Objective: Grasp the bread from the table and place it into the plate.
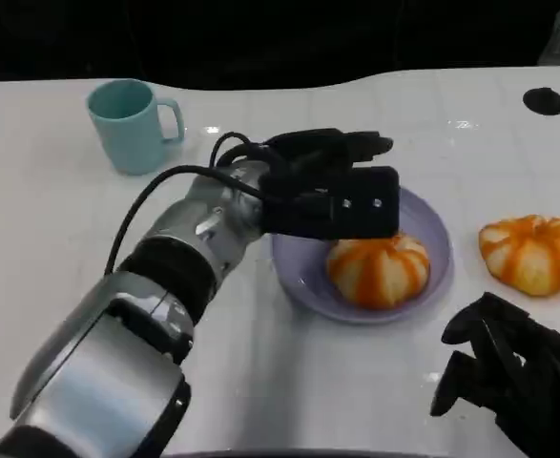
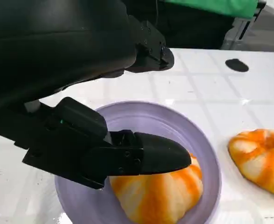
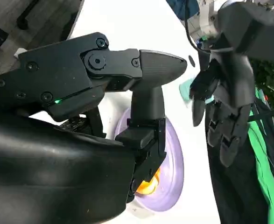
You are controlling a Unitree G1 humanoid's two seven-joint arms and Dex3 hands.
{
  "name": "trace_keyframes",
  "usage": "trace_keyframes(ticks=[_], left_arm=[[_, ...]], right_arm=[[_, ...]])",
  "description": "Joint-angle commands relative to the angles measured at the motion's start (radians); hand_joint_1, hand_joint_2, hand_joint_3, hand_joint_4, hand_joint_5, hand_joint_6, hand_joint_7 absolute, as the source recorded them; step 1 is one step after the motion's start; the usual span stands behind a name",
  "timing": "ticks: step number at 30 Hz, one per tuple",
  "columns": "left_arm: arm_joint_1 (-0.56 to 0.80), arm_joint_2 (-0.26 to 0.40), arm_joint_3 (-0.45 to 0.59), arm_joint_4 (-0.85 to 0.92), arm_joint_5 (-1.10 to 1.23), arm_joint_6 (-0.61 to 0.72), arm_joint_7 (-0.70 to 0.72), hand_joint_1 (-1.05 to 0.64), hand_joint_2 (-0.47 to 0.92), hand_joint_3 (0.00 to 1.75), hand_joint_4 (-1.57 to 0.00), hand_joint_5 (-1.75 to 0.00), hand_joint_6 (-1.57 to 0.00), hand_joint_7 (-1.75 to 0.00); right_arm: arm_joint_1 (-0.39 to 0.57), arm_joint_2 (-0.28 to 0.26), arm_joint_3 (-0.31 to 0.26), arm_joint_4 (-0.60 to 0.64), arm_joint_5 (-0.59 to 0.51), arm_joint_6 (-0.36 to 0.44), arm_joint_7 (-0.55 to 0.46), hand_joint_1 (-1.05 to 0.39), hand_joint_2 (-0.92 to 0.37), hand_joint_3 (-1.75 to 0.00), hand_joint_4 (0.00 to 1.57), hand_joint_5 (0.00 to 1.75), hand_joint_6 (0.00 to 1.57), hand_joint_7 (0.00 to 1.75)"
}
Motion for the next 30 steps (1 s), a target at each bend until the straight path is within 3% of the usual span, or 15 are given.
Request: trace_keyframes(ticks=[1,5,9,13,17,19,22,23,27,28,30], left_arm=[[0.062,0.028,0.094,-0.053,-0.129,-0.048,-0.078,-0.83,0.92,0.49,-0.16,-0.26,-0.25,-0.05],[0.147,0.025,0.217,-0.131,-0.302,-0.067,-0.166,-0.74,0.92,0.43,-0.31,-0.38,-0.37,-0.10],[0.274,-0.007,0.347,-0.289,-0.498,0.000,-0.214,-0.64,0.92,0.36,-0.40,-0.71,-0.59,-0.14],[0.420,-0.027,0.416,-0.553,-0.664,0.201,-0.249,-0.60,0.92,0.39,-0.50,-1.00,-0.74,-0.23],[0.526,-0.034,0.445,-0.757,-0.771,0.377,-0.240,-0.57,0.92,0.41,-0.57,-1.11,-0.78,-0.30],[0.597,-0.046,0.480,-0.872,-0.855,0.487,-0.224,-0.56,0.92,0.42,-0.66,-1.22,-0.68,-0.65],[0.680,-0.054,0.511,-1.000,-0.942,0.595,-0.201,-0.56,0.92,0.46,-0.67,-1.36,-0.63,-0.88],[0.707,-0.059,0.521,-1.039,-0.969,0.628,-0.189,-0.58,0.92,0.49,-0.65,-1.49,-0.61,-1.06],[0.779,-0.073,0.543,-1.149,-1.030,0.717,-0.139,-0.59,0.92,0.49,-0.64,-1.61,-0.59,-1.23],[0.814,-0.082,0.554,-1.195,-1.057,0.752,-0.113,-0.60,0.92,0.44,-0.65,-1.69,-0.56,-1.37],[0.853,-0.090,0.565,-1.253,-1.092,0.797,-0.078,-0.60,0.92,0.41,-0.66,-1.73,-0.53,-1.46]], right_arm=[[-0.004,-0.005,-0.011,-0.006,0.003,0.000,-0.011,-0.43,-0.92,-0.41,0.63,1.75,0.49,1.59],[-0.003,-0.007,-0.009,-0.007,0.001,0.001,-0.015,-0.44,-0.92,-0.41,0.63,1.75,0.50,1.59],[-0.003,-0.004,-0.008,-0.012,0.005,0.006,-0.021,-0.43,-0.92,-0.41,0.63,1.75,0.50,1.59],[-0.004,-0.011,-0.006,-0.010,0.004,0.003,-0.013,-0.43,-0.92,-0.41,0.62,1.75,0.49,1.59],[-0.004,-0.013,-0.007,-0.015,0.004,0.011,-0.017,-0.43,-0.92,-0.41,0.62,1.75,0.48,1.60],[-0.004,-0.014,-0.009,-0.020,0.007,0.019,-0.020,-0.43,-0.92,-0.40,0.61,1.75,0.48,1.60],[-0.004,-0.012,-0.010,-0.025,0.008,0.027,-0.024,-0.43,-0.92,-0.39,0.61,1.75,0.48,1.61],[-0.005,-0.011,-0.010,-0.027,0.008,0.030,-0.026,-0.43,-0.92,-0.40,0.61,1.75,0.48,1.61],[-0.004,-0.010,-0.008,-0.029,0.005,0.029,-0.027,-0.43,-0.92,-0.40,0.61,1.75,0.47,1.61],[-0.004,-0.009,-0.006,-0.028,0.003,0.025,-0.025,-0.43,-0.92,-0.40,0.61,1.75,0.47,1.61],[-0.004,-0.009,-0.004,-0.028,0.001,0.021,-0.023,-0.43,-0.92,-0.40,0.61,1.75,0.47,1.61]])
